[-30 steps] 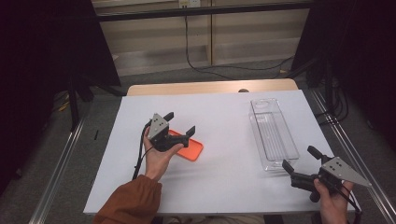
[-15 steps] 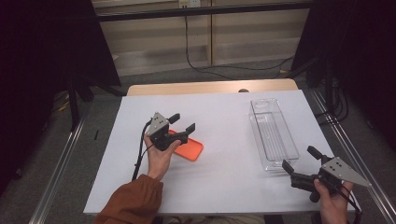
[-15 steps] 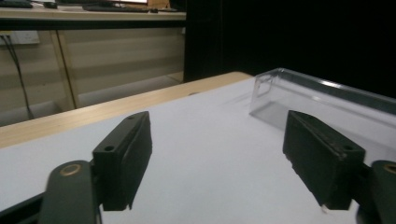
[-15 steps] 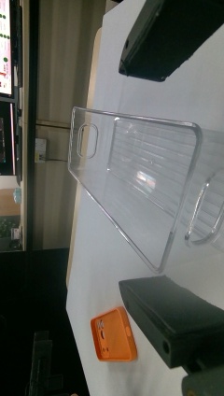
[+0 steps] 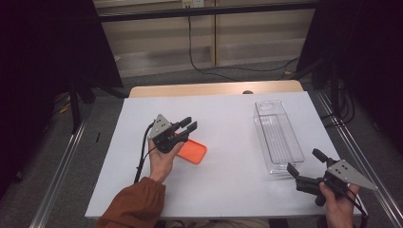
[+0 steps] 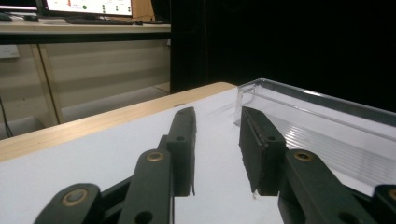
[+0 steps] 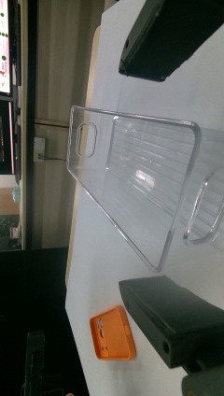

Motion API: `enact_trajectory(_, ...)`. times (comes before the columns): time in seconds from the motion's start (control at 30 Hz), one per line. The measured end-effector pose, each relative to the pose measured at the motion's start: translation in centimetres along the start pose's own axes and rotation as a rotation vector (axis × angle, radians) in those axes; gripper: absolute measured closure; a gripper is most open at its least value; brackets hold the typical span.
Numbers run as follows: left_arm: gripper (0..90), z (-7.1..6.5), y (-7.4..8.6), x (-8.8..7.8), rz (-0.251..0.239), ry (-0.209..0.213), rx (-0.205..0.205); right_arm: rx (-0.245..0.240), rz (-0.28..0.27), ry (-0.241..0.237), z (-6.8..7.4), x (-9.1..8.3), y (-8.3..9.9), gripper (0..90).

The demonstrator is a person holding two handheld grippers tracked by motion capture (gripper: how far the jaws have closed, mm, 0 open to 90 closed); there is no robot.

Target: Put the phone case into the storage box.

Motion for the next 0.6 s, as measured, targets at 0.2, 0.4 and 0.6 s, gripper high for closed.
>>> enact_trajectory(0.2, 84.7, -0.11, 0.02, -0.03, 0.025, 0.019, -0.002, 0.0, 0.0, -0.001, -0.02, -0.03, -0.01, 0.0)
enact_trajectory(0.4, 90.0, 0.26, 0.06, 0.14, 0.054, 0.018, -0.015, 0.0, 0.005, -0.005, 0.01, 0.02, 0.04, 0.0)
enact_trajectory(0.6, 90.0, 0.66, -0.44, 0.61, 0.107, 0.044, -0.039, -0.001, 0.007, -0.007, 0.0, 0.01, 0.05, 0.0)
Point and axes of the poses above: each handheld gripper's, and its own axes: x roughly forward along the jaws, y roughly out of its underside, z roughly to its left, the point moved 2 cm from there along x, roughly forward along the jaws, and after that the axes turned 8 degrees about -z, right-handed, at the moved point
